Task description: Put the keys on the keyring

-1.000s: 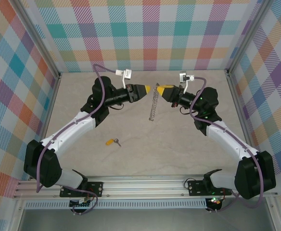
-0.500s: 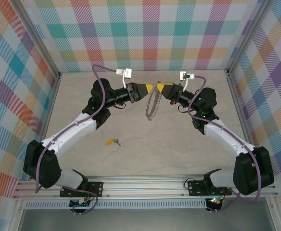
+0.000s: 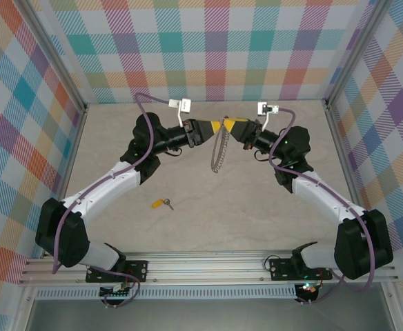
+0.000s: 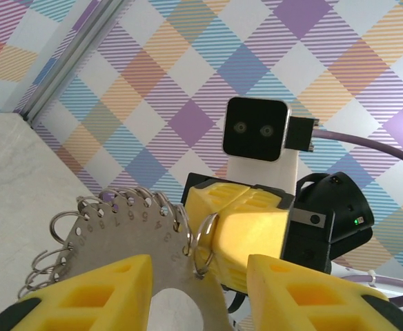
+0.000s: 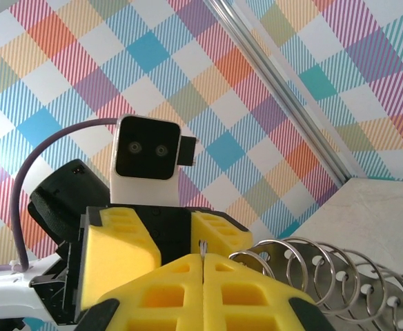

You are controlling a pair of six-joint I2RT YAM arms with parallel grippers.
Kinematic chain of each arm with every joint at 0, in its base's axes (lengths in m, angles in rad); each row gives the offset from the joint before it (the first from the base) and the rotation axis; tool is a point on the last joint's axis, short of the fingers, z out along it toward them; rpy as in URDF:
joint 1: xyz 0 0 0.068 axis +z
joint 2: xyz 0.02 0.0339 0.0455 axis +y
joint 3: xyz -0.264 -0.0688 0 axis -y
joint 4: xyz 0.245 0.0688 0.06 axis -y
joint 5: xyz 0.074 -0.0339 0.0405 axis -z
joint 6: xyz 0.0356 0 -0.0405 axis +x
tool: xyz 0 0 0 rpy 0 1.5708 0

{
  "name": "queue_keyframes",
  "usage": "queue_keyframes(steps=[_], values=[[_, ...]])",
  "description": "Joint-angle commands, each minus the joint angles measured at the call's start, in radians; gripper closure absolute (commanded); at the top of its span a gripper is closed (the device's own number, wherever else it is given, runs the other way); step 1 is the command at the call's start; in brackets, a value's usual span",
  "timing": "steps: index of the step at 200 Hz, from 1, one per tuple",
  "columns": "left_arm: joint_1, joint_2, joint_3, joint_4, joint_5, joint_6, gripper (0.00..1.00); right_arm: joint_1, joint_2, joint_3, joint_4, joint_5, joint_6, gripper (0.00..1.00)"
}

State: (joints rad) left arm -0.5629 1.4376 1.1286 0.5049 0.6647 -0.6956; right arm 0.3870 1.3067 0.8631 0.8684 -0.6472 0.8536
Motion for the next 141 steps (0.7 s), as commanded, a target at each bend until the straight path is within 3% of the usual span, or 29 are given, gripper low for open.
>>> queue_keyframes(steps=[1,46,104,141], values=[[-0.013,0.009,0.034,0.045,0.019,-0.002,0.60,0.006,0.015,0.008,0.081,-0.005,0.016,1.00],[-0.018,0.013,0.046,0.050,0.017,0.003,0.63,0.007,0.020,0.007,0.080,-0.008,0.018,1.00],[-0.025,0.017,0.048,0.058,0.021,0.004,0.84,0.007,0.027,0.007,0.075,-0.009,0.016,1.00],[-0.028,0.020,0.056,0.053,0.018,0.010,0.91,0.007,0.031,0.010,0.068,-0.012,0.018,1.00]])
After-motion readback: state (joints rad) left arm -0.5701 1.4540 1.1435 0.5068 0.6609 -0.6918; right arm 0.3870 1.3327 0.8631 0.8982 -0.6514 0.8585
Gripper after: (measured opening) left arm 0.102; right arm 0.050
